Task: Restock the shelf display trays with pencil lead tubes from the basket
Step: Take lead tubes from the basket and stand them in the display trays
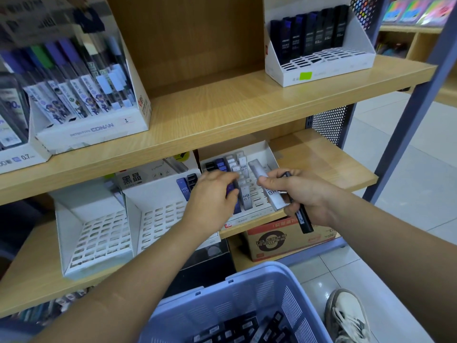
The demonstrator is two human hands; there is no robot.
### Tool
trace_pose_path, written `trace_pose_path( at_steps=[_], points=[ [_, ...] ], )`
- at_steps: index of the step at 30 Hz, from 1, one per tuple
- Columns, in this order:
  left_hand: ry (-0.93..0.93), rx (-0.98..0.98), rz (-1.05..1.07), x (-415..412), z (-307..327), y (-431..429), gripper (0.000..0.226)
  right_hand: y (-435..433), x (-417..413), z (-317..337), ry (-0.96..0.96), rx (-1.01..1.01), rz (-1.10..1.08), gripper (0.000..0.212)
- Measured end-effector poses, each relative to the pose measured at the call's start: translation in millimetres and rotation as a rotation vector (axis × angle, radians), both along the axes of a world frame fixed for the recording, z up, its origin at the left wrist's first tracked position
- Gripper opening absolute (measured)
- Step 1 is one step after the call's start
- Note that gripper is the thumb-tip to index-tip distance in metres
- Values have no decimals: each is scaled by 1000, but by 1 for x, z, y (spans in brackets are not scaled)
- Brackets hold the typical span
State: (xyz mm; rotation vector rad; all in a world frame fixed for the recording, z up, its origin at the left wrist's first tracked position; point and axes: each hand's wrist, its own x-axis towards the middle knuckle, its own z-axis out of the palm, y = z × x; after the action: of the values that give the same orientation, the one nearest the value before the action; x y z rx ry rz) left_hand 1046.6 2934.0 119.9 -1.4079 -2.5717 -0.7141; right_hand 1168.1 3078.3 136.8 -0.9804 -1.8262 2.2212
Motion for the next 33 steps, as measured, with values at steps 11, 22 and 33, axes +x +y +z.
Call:
trace_pose_path(
  at_steps=[11, 22, 33],
  points=[
    [367, -195, -231, 24, 28, -49, 23, -29, 2, 22, -145, 370, 461, 15],
    [-599, 23, 29, 27, 23, -83, 17, -70, -17, 12, 13, 175, 266, 17],
    [-732, 256, 26, 13, 32, -103, 66, -104, -33, 7, 69, 7, 319, 15]
  ],
)
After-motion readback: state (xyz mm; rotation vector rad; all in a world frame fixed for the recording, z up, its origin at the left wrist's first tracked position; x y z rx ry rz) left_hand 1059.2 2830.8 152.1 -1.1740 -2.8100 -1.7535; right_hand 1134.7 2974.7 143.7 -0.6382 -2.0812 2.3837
